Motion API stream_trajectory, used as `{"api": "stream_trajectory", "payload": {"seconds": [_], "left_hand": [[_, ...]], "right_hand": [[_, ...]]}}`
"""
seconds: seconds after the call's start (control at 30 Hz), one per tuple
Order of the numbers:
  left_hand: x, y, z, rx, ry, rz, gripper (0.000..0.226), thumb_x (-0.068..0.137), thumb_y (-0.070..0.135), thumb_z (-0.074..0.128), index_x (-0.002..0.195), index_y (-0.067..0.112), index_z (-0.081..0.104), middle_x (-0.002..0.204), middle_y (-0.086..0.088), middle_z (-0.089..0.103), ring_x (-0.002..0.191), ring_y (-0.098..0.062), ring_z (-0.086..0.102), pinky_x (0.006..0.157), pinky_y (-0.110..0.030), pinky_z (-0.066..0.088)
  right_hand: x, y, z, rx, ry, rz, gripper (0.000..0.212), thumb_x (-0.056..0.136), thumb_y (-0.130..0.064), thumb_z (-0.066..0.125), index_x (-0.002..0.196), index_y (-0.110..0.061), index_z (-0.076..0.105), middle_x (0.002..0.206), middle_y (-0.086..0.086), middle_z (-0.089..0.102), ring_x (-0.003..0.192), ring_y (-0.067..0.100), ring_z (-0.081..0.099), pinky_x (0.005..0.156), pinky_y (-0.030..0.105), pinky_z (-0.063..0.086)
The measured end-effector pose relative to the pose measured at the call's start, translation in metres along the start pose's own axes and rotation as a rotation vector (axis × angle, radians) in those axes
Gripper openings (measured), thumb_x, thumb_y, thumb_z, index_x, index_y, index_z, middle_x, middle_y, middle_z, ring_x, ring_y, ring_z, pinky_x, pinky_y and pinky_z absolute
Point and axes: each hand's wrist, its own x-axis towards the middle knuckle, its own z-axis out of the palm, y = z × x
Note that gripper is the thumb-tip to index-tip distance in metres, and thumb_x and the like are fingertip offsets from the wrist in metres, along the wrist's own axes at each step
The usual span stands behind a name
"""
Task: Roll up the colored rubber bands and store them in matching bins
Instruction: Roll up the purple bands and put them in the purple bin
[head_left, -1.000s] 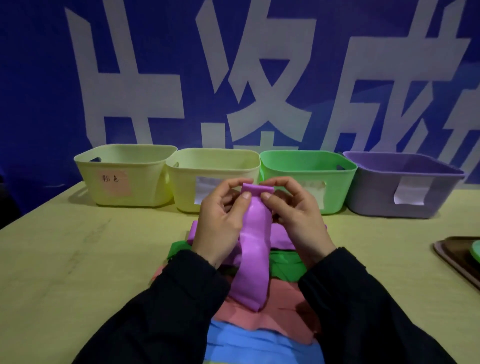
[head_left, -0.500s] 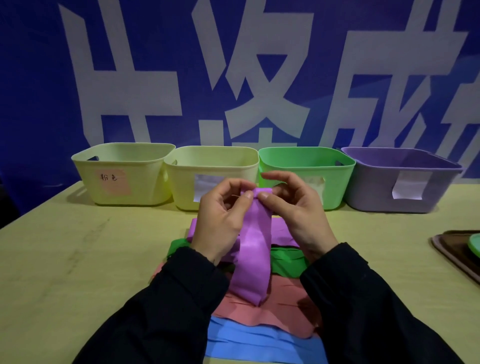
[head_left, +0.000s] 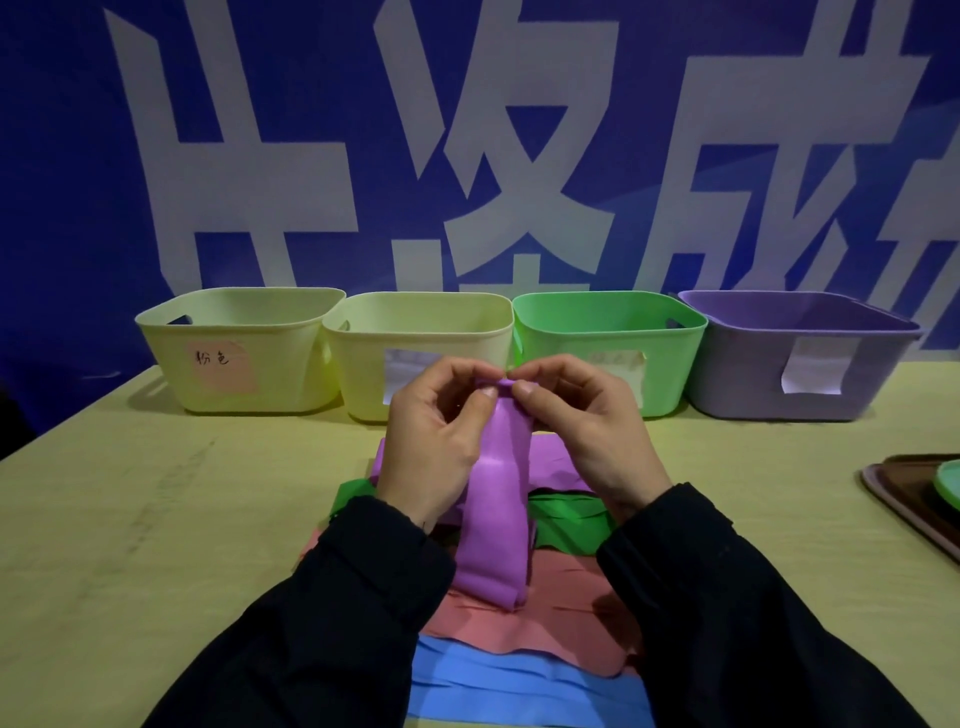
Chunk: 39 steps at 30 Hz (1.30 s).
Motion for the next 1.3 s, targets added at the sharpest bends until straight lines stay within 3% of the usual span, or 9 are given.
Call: {"api": "stream_trajectory", "payload": {"seconds": [0.23, 0.37, 0.6, 0.73, 0.87, 1.0, 1.13, 1.23, 1.3], "left_hand": [[-0.001, 0.0, 0.0, 0.017, 0.014, -0.023, 0.022, 0.09, -0.003, 0.069, 0.091, 0.019, 0.072, 0.089, 0.002, 0.076, 0.087, -0.009, 0.071, 0.08, -0.021, 0.054], [0.002, 0.002, 0.001, -0.005, 0.042, -0.001, 0.033, 0.089, -0.007, 0.069, 0.102, 0.023, 0.065, 0.096, -0.003, 0.075, 0.093, -0.012, 0.072, 0.083, -0.022, 0.055], [0.002, 0.0, 0.0, 0.125, 0.074, 0.046, 0.029, 0.085, 0.004, 0.077, 0.104, 0.024, 0.067, 0.102, 0.003, 0.073, 0.097, -0.011, 0.07, 0.087, -0.023, 0.056], [0.002, 0.003, -0.011, 0.351, 0.121, 0.253, 0.01, 0.091, 0.024, 0.074, 0.088, 0.026, 0.065, 0.078, 0.006, 0.064, 0.07, -0.015, 0.061, 0.063, -0.029, 0.051], [-0.001, 0.01, -0.006, 0.089, -0.077, 0.022, 0.031, 0.095, 0.047, 0.062, 0.086, 0.018, 0.071, 0.071, -0.008, 0.067, 0.058, -0.02, 0.059, 0.054, -0.033, 0.05], [0.004, 0.015, -0.009, -0.224, -0.063, -0.214, 0.034, 0.087, 0.048, 0.067, 0.086, 0.014, 0.073, 0.076, -0.012, 0.07, 0.068, -0.016, 0.065, 0.06, -0.024, 0.055], [0.005, 0.01, -0.009, -0.2, -0.047, -0.211, 0.01, 0.095, 0.021, 0.065, 0.09, 0.013, 0.069, 0.078, 0.001, 0.072, 0.074, -0.012, 0.067, 0.066, -0.025, 0.057], [0.007, 0.004, -0.015, -0.128, -0.085, -0.137, 0.01, 0.099, 0.018, 0.061, 0.094, 0.013, 0.069, 0.081, 0.0, 0.069, 0.078, -0.013, 0.065, 0.073, -0.03, 0.057], [0.007, 0.004, -0.016, -0.053, -0.167, -0.09, 0.014, 0.098, 0.02, 0.056, 0.101, 0.017, 0.069, 0.088, 0.001, 0.071, 0.084, -0.011, 0.066, 0.076, -0.029, 0.057]], "right_hand": [[0.001, 0.0, 0.0, -0.005, 0.017, -0.013, 0.024, 0.086, 0.007, 0.07, 0.093, -0.015, 0.073, 0.088, 0.003, 0.075, 0.084, 0.013, 0.07, 0.075, 0.024, 0.055], [0.001, 0.002, -0.003, -0.014, -0.015, 0.006, 0.026, 0.088, -0.013, 0.074, 0.112, -0.023, 0.07, 0.097, 0.02, 0.07, 0.089, 0.022, 0.066, 0.081, 0.04, 0.057], [0.002, 0.002, -0.001, -0.161, 0.114, -0.112, 0.014, 0.09, -0.005, 0.071, 0.099, -0.016, 0.075, 0.088, 0.006, 0.076, 0.081, 0.019, 0.071, 0.074, 0.036, 0.059], [-0.001, -0.006, -0.007, -0.332, 0.311, -0.339, 0.017, 0.09, -0.005, 0.072, 0.102, -0.017, 0.075, 0.09, -0.005, 0.076, 0.084, 0.013, 0.072, 0.079, 0.035, 0.06], [-0.008, -0.007, 0.002, -0.604, 0.335, -0.595, 0.015, 0.09, -0.012, 0.073, 0.105, -0.01, 0.075, 0.094, -0.004, 0.073, 0.085, 0.005, 0.068, 0.077, 0.023, 0.056], [-0.013, 0.0, 0.016, -0.754, 0.249, -0.666, 0.01, 0.09, -0.018, 0.073, 0.097, -0.012, 0.073, 0.088, -0.003, 0.071, 0.078, 0.017, 0.065, 0.07, 0.037, 0.053], [-0.012, -0.006, 0.014, -0.815, 0.09, -0.601, 0.01, 0.09, -0.024, 0.071, 0.096, -0.016, 0.073, 0.093, -0.006, 0.07, 0.086, 0.02, 0.065, 0.075, 0.042, 0.05], [-0.007, -0.014, 0.006, -0.617, 0.11, -0.458, 0.011, 0.091, -0.024, 0.066, 0.097, -0.018, 0.073, 0.096, -0.011, 0.072, 0.091, 0.012, 0.067, 0.079, 0.039, 0.053], [-0.002, -0.016, 0.001, -0.41, 0.09, -0.288, 0.024, 0.092, -0.022, 0.062, 0.115, -0.018, 0.069, 0.111, -0.009, 0.072, 0.106, 0.013, 0.066, 0.087, 0.032, 0.055]]}}
